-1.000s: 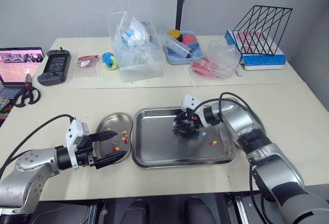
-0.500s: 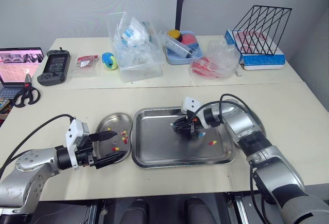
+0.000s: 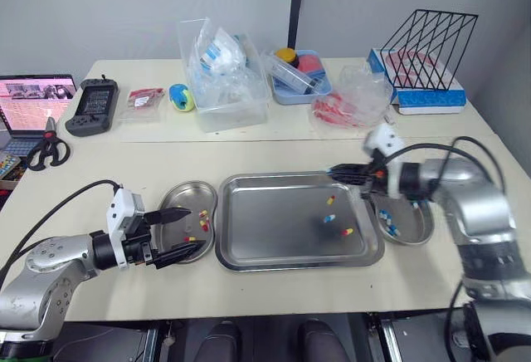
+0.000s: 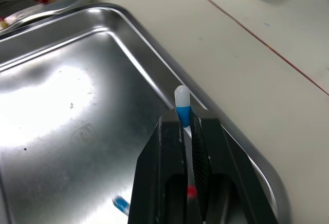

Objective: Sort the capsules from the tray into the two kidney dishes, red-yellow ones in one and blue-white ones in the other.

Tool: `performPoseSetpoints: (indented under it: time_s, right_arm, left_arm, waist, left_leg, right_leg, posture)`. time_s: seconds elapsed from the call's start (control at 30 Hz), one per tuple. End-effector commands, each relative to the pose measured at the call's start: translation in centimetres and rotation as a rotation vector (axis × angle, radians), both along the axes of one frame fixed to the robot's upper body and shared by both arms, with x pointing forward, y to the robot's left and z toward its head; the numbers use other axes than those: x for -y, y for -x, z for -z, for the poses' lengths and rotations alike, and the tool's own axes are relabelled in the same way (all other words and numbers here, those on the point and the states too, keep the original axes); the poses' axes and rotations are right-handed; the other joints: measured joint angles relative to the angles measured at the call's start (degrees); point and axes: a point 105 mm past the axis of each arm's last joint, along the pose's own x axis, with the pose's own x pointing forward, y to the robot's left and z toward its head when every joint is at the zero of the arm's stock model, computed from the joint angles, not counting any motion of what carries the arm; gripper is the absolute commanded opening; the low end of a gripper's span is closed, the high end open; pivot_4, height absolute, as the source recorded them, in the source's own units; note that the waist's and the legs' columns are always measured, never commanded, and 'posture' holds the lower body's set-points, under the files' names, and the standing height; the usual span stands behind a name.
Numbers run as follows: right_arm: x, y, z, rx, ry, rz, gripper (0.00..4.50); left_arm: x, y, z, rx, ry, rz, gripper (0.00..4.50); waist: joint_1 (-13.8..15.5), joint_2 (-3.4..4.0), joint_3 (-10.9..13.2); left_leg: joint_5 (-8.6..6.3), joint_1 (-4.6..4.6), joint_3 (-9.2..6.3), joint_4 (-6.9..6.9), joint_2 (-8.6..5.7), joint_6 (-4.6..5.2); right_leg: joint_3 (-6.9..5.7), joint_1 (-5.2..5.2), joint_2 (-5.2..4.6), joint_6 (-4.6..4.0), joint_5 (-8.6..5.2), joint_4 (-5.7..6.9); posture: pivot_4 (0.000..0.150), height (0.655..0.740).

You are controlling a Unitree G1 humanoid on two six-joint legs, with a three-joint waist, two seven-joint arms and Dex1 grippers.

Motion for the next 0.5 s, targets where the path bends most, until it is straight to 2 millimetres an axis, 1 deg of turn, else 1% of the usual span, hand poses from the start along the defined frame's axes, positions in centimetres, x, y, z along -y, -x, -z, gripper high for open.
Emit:
performPoseSetpoints:
  time_s: [0.03, 0.13, 0.27, 0.4, 0.5]
  right_arm:
    - [3.3, 1.0, -1.1, 0.032, -0.023, 0.135, 0.08]
    - [5.6, 2.0, -0.4, 0.010, -0.018, 0.234, 0.08]
    - [7.6, 3.7, 1.1, -0.034, -0.006, 0.319, 0.08]
    - [8.6, 4.3, 2.4, -0.064, 0.003, 0.375, 0.08]
    - [8.9, 4.6, 3.5, -0.091, 0.029, 0.389, 0.08]
  left_arm:
    - [0.2, -0.1, -0.6, 0.032, 0.011, 0.017, 4.50]
    - [0.1, -0.3, -0.7, 0.032, 0.010, 0.021, 4.50]
    - [0.1, -0.4, -0.7, 0.030, 0.010, 0.027, 4.50]
    - [0.2, -0.5, -0.6, 0.028, 0.010, 0.031, 4.50]
    - [0.3, -0.5, -0.7, 0.028, 0.010, 0.035, 4.50]
  waist:
    - [0.2, 0.00, 0.0]
    - [0.5, 0.00, 0.0]
    - [0.5, 0.00, 0.0]
    - [0.5, 0.00, 0.0]
    - [0.5, 0.00, 0.0]
  left_leg:
    - [0.00, 0.00, 0.04, 0.00, 0.00, 0.00]
    - [0.00, 0.00, 0.16, 0.01, 0.00, 0.01]
    - [-0.01, 0.02, 0.20, 0.01, 0.01, 0.02]
    - [-0.01, 0.06, 0.23, 0.03, 0.01, 0.02]
    - [-0.01, 0.07, 0.22, 0.04, 0.01, 0.02]
  right_leg:
    - [0.00, 0.00, 0.00, 0.00, 0.00, 0.01]
    - [-0.01, 0.02, 0.01, 0.00, 0.00, 0.01]
    - [0.01, 0.05, 0.01, 0.00, 0.00, 0.03]
    - [0.03, 0.09, 0.01, 0.00, 0.00, 0.03]
    - [0.02, 0.11, 0.02, 0.00, 0.00, 0.03]
  posture:
    - [0.150, 0.7275]
    - [0.150, 0.7275]
    - [0.150, 0.7275]
    - [0.150, 0.7275]
    - [0.150, 0.7275]
